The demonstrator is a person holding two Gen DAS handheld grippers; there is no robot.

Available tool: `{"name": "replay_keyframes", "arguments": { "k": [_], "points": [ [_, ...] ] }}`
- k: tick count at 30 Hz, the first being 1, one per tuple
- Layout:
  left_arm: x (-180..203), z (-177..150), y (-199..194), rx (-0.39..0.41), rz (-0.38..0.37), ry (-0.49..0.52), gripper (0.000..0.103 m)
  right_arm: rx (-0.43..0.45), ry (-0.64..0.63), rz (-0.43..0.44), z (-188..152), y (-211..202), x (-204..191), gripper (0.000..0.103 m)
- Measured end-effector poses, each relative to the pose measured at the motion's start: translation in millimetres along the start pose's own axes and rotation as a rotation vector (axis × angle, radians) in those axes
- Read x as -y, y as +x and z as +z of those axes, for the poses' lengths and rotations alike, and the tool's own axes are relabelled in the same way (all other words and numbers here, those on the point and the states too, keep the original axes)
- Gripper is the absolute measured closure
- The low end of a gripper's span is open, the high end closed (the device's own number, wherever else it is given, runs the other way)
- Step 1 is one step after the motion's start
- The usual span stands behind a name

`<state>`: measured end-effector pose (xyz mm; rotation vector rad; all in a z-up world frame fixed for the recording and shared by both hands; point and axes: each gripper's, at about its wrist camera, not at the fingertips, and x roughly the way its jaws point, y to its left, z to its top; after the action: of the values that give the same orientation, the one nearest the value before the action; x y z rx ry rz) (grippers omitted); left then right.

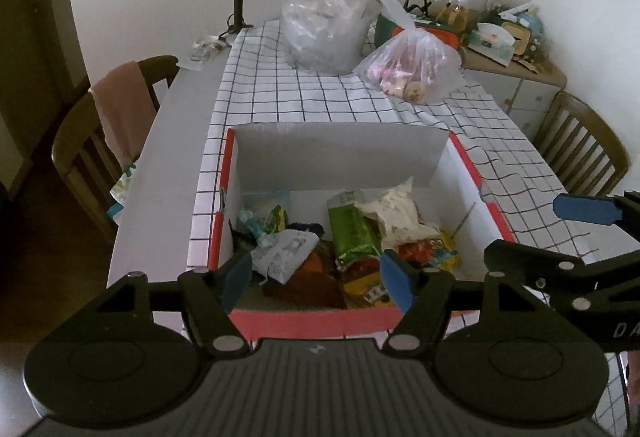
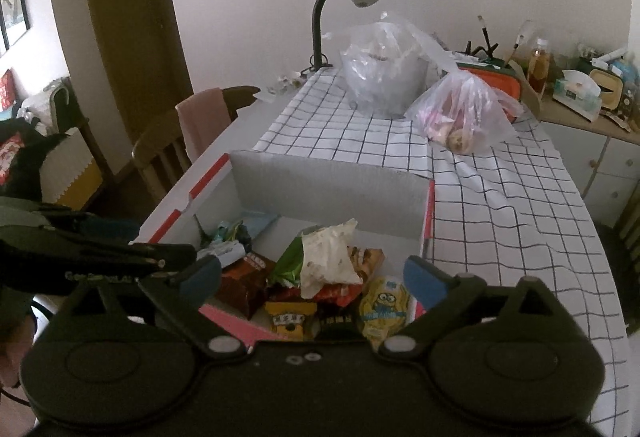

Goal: Organize snacks

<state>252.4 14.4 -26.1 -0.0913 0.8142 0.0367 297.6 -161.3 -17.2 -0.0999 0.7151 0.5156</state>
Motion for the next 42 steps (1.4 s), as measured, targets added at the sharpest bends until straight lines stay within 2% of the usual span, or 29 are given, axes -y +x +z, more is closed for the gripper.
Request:
{"name": "replay_keyframes", "arguments": {
  "k": [3,13,15,18,32,42],
  "points": [
    [2,-7,-10,0.006,-0.017,-0.009,0.026,0.009,0.014,0.009,-6,-12,3,0.002],
    [18,-25,-48,0.061,-0.033,-0.004,0.016,0.037,0.055,0.035,-21,-42,5,0.0],
    [21,-28,-52,0.067,-0.035,-0.005,0.007,0.036,0.069,0.043,-24,-46,7,0.0],
    [23,-32,-56,0.074,-0.034,-0.009,0.003,0.039,0.072,0.048,-27,-52,7,0.0],
    [30,-45,-67,0.084,0.024,-0.026,0.003,0.079,0.078,0.035,-42,-72,16,0.0],
    [30,-48,-64,0.071,0.02,-0.027,0.003,0.082,0.089,0.036,-45,-75,16,0.0]
  ]
}}
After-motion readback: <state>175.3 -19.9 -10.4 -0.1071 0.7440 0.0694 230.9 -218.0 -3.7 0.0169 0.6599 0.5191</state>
